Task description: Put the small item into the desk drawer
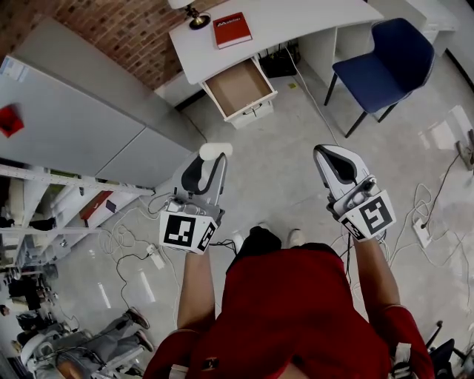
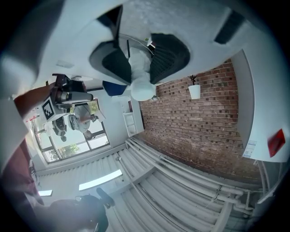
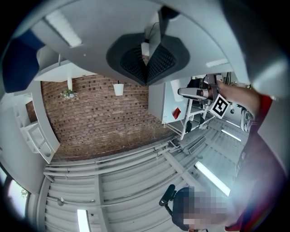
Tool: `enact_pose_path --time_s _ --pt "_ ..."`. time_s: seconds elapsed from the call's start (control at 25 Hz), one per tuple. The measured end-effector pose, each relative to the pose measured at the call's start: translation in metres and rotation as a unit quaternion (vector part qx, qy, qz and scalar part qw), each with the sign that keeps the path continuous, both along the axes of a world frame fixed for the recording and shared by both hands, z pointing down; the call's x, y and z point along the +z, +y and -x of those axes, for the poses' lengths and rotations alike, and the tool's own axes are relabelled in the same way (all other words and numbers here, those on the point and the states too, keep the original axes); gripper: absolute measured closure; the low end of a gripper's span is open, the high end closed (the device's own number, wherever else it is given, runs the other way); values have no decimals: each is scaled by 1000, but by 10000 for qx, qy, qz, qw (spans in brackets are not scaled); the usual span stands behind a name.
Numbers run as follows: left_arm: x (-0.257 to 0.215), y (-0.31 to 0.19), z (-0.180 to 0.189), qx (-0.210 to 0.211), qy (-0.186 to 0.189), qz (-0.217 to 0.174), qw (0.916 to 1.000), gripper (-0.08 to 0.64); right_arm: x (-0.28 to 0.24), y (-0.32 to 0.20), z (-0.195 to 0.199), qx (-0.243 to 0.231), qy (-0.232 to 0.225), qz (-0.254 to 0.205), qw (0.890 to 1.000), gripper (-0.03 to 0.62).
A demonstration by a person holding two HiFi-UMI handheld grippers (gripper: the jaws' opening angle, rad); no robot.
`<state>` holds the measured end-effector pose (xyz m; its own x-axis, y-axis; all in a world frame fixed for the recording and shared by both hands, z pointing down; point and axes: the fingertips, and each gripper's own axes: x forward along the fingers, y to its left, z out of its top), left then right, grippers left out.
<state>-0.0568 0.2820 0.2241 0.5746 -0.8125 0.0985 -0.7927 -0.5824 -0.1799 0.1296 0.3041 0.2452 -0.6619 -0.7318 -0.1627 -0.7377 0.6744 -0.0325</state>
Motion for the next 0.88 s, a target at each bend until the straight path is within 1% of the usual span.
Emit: enact_pose_path --time_s 0.16,0.44,0.68,0.88 --pt "6 -29 -4 -54 -16 112 9999 423 3 -26 -6 -49 37 58 10000 580" --pt "26 -74 2 -116 -11 203 9997 423 12 -68 -9 23 100 87 9999 580" --pt "48 -145 19 -125 37 239 9996 423 15 -128 8 47 324 71 9994 580" --pt "73 -214 39 -117 42 432 9990 423 23 -199 28 41 520 199 9984 580"
